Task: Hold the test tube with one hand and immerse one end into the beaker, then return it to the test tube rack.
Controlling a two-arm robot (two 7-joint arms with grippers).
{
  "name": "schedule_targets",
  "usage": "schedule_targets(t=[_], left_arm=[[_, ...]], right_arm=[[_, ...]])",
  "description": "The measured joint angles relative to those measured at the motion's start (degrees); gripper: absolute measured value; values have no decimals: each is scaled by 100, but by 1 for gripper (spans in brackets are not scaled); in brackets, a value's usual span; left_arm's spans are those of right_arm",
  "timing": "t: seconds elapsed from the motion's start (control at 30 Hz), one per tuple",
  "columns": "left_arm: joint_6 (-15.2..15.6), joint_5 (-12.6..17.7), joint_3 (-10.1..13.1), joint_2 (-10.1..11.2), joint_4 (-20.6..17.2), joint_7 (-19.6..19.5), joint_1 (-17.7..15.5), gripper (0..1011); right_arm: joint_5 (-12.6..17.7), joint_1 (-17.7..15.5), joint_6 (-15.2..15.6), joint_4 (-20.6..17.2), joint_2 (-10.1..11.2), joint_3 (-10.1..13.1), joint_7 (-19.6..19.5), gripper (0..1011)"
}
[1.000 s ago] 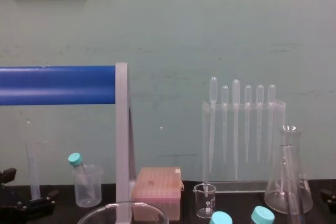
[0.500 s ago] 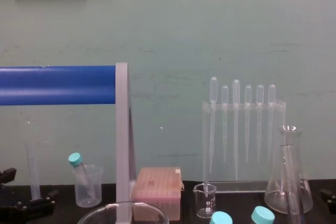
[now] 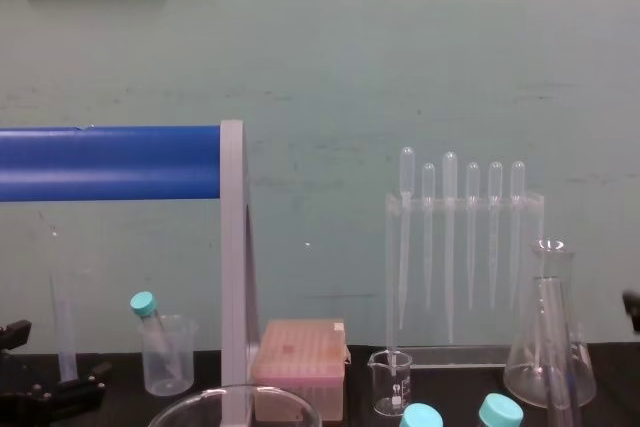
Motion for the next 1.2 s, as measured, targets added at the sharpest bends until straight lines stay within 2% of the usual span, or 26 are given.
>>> schedule_targets(t=[0.23,0.57,0.73,0.9,1.2], left_arm=[[0,0,0,0,0,0,0,1000],[0,0,0,0,0,0,0,1000],[0,0,0,0,0,0,0,1000],[0,0,0,0,0,0,0,1000],[0,0,0,0,0,0,0,1000]], right_arm=[[82,-167,-120,-558,-220,289,-180,1003],[152,-480,-186,-1411,-385,451,-186,1003],[86,-774,-90,-1996,-412,492,-190,1003],[34,-949,51,-2247,-418,479,-184,1003],[53,-1402,358,-2691,-313,437,148,1003]])
